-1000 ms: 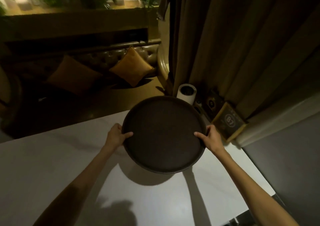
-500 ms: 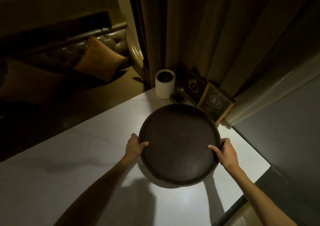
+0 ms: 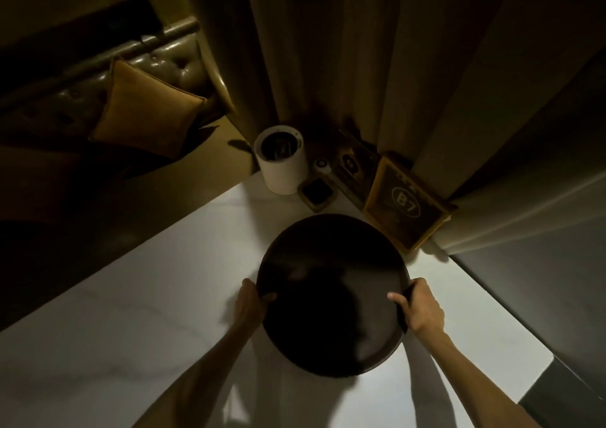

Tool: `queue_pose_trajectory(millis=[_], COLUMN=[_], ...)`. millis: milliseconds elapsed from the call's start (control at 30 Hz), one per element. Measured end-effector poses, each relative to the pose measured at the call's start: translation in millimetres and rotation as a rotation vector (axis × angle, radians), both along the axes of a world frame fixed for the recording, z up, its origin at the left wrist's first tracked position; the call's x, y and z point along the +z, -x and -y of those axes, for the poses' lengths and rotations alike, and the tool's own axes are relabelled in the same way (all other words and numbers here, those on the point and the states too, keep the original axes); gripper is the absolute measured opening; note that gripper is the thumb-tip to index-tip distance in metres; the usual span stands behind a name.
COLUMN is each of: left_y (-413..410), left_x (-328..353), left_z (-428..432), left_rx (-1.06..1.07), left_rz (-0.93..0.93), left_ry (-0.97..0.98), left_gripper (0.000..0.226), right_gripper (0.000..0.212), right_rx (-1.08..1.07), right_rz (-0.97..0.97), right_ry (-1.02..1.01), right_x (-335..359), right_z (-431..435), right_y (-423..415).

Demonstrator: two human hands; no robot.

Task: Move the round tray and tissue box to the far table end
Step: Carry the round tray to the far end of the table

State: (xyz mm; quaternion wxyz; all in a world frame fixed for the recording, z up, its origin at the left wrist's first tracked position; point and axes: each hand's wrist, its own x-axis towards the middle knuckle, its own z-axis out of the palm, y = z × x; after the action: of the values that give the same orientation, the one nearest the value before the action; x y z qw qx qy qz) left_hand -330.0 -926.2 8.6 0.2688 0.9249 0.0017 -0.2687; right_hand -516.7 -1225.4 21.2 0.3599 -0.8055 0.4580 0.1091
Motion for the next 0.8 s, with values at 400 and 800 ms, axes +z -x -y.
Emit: queue_pose_trajectory(millis=[400, 800], left_y=[-18, 94], left_x=[-43, -45], left_z=[14, 4], left_rx=[0.133, -0.248], left_rz=[0.008, -0.014], left_ry=[-0.054, -0.270], left_gripper=[0.041, 0.081], right_gripper=[0.034, 0.088], right_rx=[-0.173, 0.105], right_rz=[-0.039, -0.419], right_ry=[-0.069, 0.224], right_x=[-20, -35], right_z=[4, -114], right_y=[-37, 10])
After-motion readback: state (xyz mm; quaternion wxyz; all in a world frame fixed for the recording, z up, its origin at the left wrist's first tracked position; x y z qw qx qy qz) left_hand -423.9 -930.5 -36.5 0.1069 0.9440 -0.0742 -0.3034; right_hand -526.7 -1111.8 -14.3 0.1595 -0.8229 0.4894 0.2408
